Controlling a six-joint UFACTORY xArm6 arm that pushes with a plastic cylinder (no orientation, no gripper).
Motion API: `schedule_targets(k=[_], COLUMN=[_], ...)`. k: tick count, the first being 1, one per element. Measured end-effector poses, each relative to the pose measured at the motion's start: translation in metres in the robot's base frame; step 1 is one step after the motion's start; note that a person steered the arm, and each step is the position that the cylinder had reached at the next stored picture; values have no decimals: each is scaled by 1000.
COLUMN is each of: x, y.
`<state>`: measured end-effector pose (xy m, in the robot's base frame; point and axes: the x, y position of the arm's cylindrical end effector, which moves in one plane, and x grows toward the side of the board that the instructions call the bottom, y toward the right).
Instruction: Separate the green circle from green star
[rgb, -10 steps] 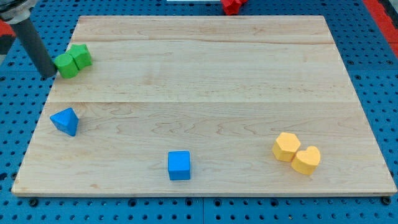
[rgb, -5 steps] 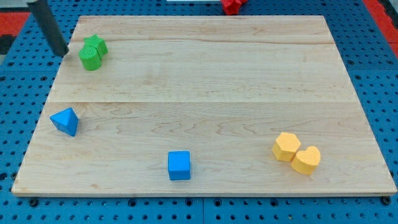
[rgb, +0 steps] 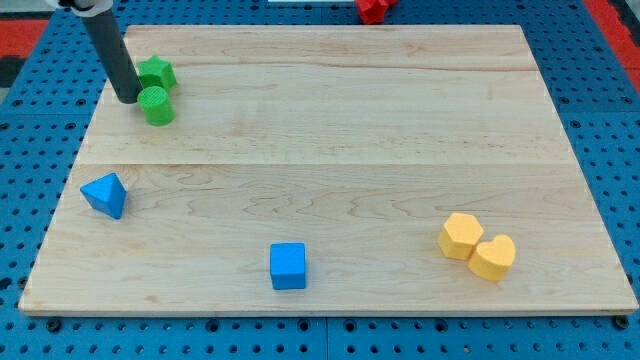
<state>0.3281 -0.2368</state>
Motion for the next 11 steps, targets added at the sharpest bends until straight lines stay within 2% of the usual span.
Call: schedule_targets(k=[1, 2, 3, 4, 5, 6, 7, 8, 9, 10, 11], x=[-7, 17, 48, 55, 80, 134, 146, 216, 254, 229, 212], y=[48, 41, 2, 56, 133, 195, 116, 109, 26, -67, -67])
